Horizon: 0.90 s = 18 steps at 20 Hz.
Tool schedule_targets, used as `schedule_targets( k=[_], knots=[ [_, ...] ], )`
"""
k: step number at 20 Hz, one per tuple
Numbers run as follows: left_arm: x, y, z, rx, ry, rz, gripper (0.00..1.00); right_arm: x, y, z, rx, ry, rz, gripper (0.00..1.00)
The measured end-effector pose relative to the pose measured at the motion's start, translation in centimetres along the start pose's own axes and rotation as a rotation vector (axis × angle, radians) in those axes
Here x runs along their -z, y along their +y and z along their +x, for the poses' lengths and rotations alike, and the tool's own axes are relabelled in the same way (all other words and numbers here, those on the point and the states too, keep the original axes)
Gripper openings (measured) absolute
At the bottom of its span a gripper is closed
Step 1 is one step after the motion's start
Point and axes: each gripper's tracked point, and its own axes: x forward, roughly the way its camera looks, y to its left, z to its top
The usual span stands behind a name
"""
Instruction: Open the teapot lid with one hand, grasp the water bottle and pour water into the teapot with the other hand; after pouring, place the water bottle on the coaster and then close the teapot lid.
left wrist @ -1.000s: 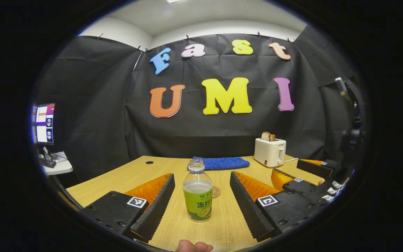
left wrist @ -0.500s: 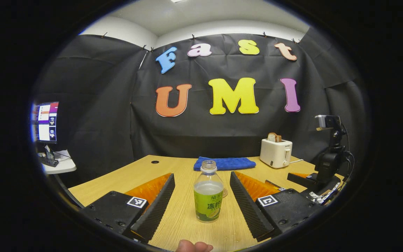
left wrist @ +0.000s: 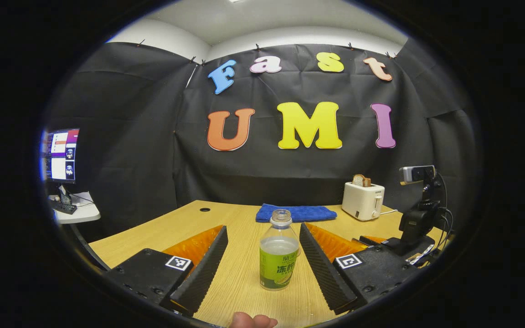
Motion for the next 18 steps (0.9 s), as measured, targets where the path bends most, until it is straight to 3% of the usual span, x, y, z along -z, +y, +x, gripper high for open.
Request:
schedule_targets(
  k=[1,2,3,10,18],
  knots=[
    [0.1,0.2,-0.1,-0.001,0.003,-0.001,0.99,0.1,0.0,-0.4,-0.006,0.002,-0.002,0.17],
    [0.2,0.2,-0.1,0.000,0.006,-0.001,0.99,0.1,0.2,0.1,-0.002,0.007,-0.008,0.04],
    [0.2,0.1,0.1,0.001,0.006,0.000,0.99,0.1,0.2,-0.2,-0.001,0.010,-0.023,0.02],
    [1.0,0.2,0.3,0.001,0.027,-0.018,0.99,-1.2,-0.1,-0.5,-0.032,-0.015,0.016,0.02],
    [5.4,0.0,0.0,0.021,0.120,-0.046,0.99,-3.5,-0.7,-2.0,-0.052,-0.052,0.025,0.02]
  ],
)
